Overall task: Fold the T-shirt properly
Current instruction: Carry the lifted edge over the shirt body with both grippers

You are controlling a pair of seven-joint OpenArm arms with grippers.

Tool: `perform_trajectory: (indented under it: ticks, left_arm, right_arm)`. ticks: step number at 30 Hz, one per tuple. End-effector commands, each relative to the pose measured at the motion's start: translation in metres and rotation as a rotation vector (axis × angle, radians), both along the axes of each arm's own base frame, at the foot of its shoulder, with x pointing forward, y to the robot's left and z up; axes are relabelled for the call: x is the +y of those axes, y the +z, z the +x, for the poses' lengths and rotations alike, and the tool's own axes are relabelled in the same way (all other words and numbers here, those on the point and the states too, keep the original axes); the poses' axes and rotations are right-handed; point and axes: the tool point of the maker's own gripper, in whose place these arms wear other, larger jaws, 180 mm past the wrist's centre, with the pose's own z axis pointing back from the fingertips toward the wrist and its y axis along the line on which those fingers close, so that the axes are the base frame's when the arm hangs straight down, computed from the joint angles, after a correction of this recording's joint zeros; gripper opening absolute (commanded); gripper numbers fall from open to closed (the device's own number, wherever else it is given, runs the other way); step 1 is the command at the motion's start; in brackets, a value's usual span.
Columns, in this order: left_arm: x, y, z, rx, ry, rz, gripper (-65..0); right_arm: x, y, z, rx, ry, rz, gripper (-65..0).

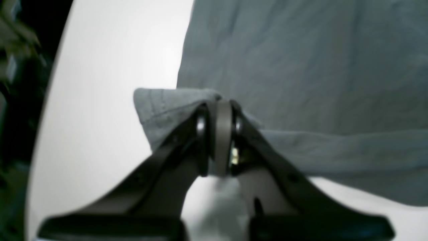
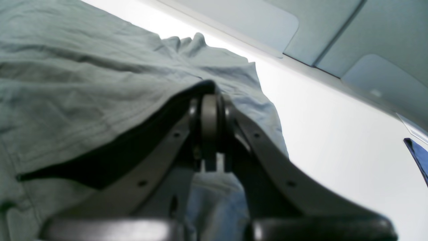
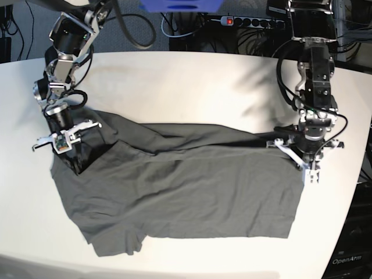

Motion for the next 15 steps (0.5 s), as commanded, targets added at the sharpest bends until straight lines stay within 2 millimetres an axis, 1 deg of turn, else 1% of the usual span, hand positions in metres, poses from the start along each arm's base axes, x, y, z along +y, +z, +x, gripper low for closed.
perform_trajectory:
  ticks: [1,3,9,11,13,15]
  left_arm:
    - [0.004,0.016,0.009,-0.054,-0.001,0.043,-62.5]
    - [0.001,0.009,0.010,-0.043,-0.017,0.063,-62.5]
    - [0.004,0.002,0.014,-0.064,-0.023,0.065,-62.5]
    - [0.006,-0.003,0.015,-0.079,-0.027,0.067,-62.5]
    - [0.007,-0.006,0.016,-0.094,-0.032,0.068,-62.5]
    - [0.006,-0.009,0.017,-0.106,-0.045,0.070,-62.5]
  right_arm:
    - [-0.007,0.018,0.005,-0.064,-0.007,-0.004,-64.4]
    - [-0.010,0.018,0.004,-0.065,-0.016,-0.003,-64.4]
    - [-0.024,0.021,0.002,-0.073,-0.056,-0.004,-64.4]
    - [-0.027,0.017,0.001,-0.062,-0.060,0.001,-64.4]
    - [-0.036,0.017,0.000,-0.057,-0.064,-0.017,-64.4]
    - [-0.037,0.015,0.000,-0.051,-0.064,-0.015,-64.4]
